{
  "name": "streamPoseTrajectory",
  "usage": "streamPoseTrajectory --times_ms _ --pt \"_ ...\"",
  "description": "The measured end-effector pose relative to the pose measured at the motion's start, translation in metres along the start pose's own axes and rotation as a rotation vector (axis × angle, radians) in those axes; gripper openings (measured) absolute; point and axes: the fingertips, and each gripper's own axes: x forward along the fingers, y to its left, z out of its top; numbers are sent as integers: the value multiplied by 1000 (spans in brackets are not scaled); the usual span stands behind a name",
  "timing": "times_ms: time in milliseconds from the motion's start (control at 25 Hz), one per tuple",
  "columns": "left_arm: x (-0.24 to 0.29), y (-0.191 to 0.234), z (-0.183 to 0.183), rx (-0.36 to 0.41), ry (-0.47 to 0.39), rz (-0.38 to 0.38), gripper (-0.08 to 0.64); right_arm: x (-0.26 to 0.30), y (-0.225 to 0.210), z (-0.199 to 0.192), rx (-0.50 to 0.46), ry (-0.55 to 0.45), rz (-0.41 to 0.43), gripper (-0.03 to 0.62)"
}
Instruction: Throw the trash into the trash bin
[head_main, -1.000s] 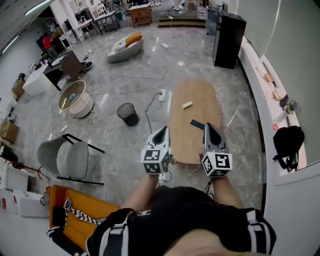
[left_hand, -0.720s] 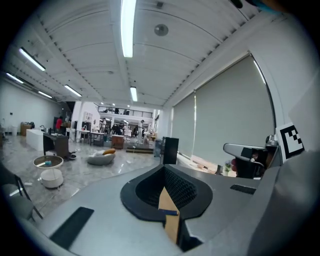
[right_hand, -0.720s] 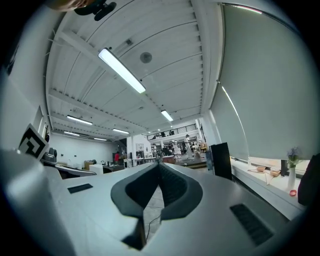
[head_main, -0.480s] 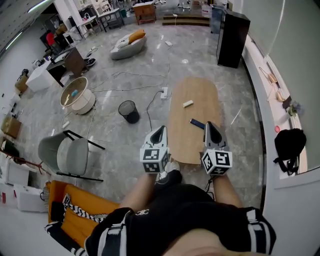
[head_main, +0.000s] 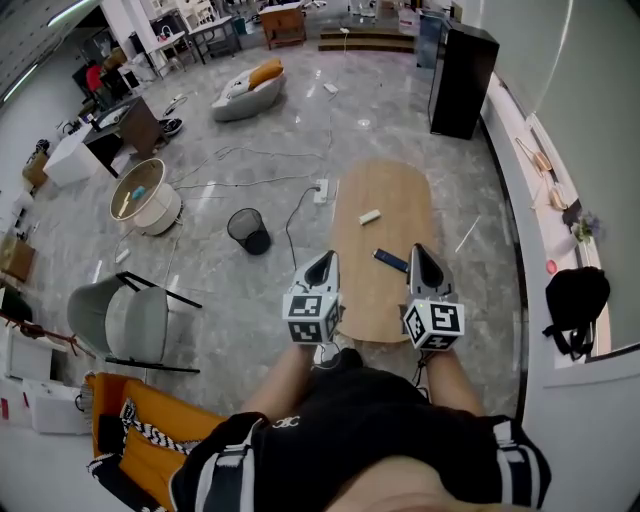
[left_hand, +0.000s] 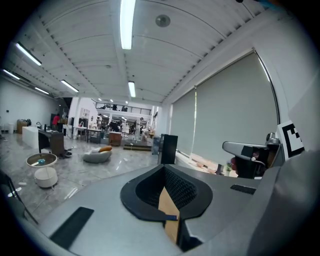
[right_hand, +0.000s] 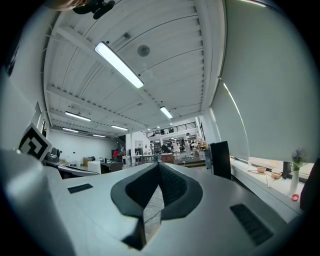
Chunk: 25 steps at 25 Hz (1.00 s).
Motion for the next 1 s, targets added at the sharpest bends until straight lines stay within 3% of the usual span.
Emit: streamPoseTrajectory --times_ms 640,1000 --pt "117 82 19 -35 38 -38 12 144 -5 -20 -7 76 -8 11" --pt "168 126 21 -12 75 -58 12 208 -7 -46 -3 136 -6 11"
